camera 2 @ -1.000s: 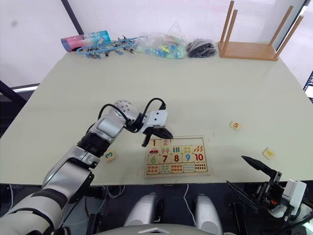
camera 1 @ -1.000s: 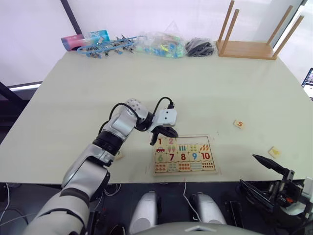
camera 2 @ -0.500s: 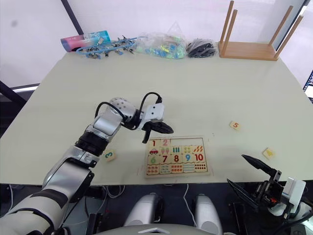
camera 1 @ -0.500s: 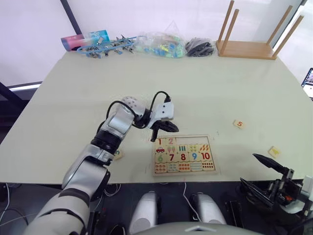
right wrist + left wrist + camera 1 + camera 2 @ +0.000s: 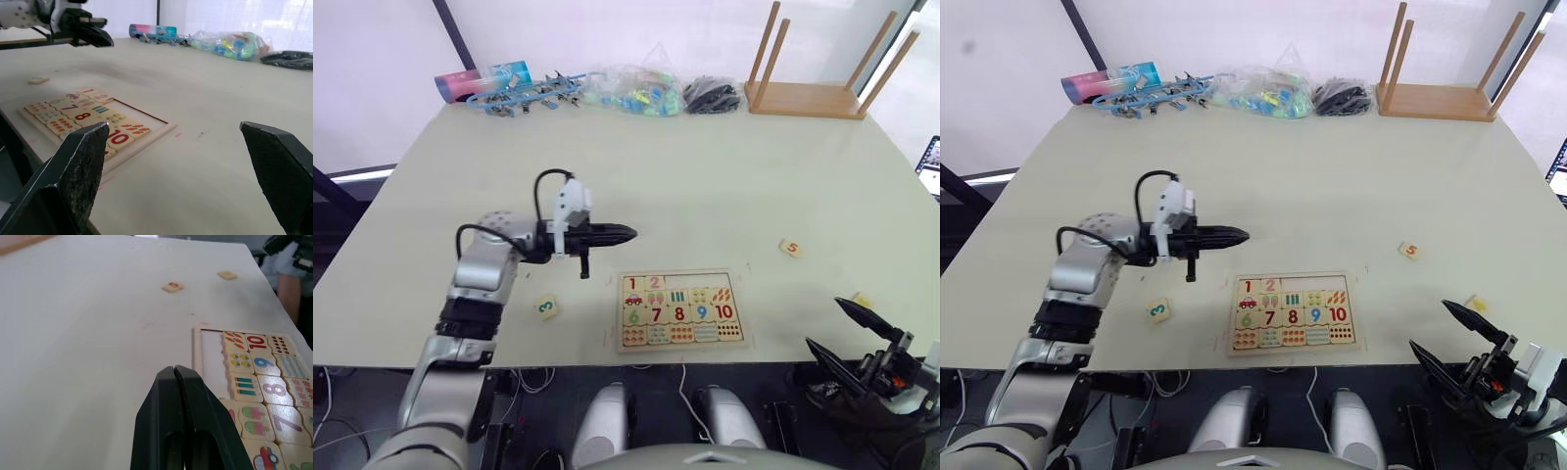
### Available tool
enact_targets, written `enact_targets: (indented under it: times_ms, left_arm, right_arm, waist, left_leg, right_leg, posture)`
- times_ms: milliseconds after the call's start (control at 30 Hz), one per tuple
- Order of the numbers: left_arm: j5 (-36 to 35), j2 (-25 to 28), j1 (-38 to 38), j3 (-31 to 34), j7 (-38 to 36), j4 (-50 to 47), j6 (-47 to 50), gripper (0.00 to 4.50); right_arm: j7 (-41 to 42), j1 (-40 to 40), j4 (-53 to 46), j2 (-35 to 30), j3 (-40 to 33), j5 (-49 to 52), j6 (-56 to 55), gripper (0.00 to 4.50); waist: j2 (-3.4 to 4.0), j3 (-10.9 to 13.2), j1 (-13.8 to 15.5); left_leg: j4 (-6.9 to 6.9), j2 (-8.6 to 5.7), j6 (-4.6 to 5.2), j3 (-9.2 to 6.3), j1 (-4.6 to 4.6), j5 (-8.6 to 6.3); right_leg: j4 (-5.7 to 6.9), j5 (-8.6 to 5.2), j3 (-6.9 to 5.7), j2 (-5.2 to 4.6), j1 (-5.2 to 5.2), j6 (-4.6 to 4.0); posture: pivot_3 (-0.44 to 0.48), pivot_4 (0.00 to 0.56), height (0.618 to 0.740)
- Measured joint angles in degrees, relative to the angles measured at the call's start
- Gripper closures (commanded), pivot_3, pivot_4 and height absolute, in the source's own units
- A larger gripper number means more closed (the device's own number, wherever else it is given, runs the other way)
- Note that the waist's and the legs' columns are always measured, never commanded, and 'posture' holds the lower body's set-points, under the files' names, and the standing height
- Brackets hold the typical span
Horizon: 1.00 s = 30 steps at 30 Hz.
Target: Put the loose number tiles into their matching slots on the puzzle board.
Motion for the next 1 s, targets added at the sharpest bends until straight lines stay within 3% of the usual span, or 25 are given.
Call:
enact_targets:
  times_ms: [300, 400, 567, 600, 667, 1000]
  left_arm:
    - [-4.6, 3.0, 19.7, 12.5, 5.5, -7.1, -1.3, 4.46]
    - [-4.7, 3.2, 27.7, 16.6, 6.4, -7.8, -6.2, 3.65]
    - [-5.1, 3.0, 38.0, 21.5, 7.5, -9.4, -10.7, 1.28]
    - [-5.1, 2.9, 38.6, 21.8, 7.7, -9.6, -11.2, 1.17]
    - [-6.2, 2.5, 41.5, 23.6, 8.0, -9.9, -12.7, 0.18]
    - [-9.0, 0.6, 52.0, 27.2, 6.1, -9.2, -18.5, 0.08]
  right_arm:
    - [-0.1, -0.7, 4.7, -1.2, -3.4, 0.0, 0.2, 0.00]
    - [0.4, -1.2, 7.6, -1.7, -3.9, -0.4, 0.1, 0.00]
    - [1.9, -2.1, 12.0, -2.2, -4.3, -0.6, -0.3, 0.00]
    - [2.0, -2.3, 12.3, -2.3, -4.5, -0.6, -0.4, 0.00]
    - [2.7, -2.5, 13.3, -2.7, -5.1, -0.6, -0.5, 0.00]
    - [4.8, -1.8, 15.5, -3.9, -7.8, -0.5, -1.4, 0.00]
  waist:
    - [0.01, 0.0, 0.0]
    - [0.01, -0.1, -0.2]
    - [0.08, -0.1, 0.3]
    - [0.11, -0.1, 0.3]
    - [0.15, -0.2, 0.2]
    - [0.18, -0.2, 0.3]
  left_leg:
    - [-0.01, 0.04, 0.00, 0.07, 0.06, 0.00]
    - [-0.06, 0.08, -0.02, 0.12, 0.13, -0.01]
    - [-0.10, 0.08, -0.03, 0.09, 0.09, -0.02]
    - [-0.10, 0.07, -0.04, 0.09, 0.08, -0.02]
    - [-0.10, 0.07, -0.25, 0.15, 0.08, -0.15]
    - [-0.15, 0.07, -0.19, 0.16, 0.02, -0.22]
  right_leg:
    - [-0.01, 0.01, 0.01, -0.11, 0.00, -0.01]
    - [-0.02, 0.01, 0.03, -0.17, -0.01, -0.02]
    - [-0.03, 0.00, -0.08, -0.65, -0.07, -0.03]
    - [-0.03, 0.00, -0.08, -0.76, -0.07, -0.02]
    - [-0.04, -0.01, -0.30, -1.02, -0.07, -0.01]
    - [-0.10, -0.13, -0.86, -1.11, -0.14, 0.19]
  posture:
    - [0.000, 0.150, 0.740]
    - [0.000, 0.150, 0.740]
    - [0.000, 0.150, 0.740]
    - [0.000, 0.150, 0.740]
    - [0.000, 0.150, 0.740]
    - [0.000, 0.150, 0.740]
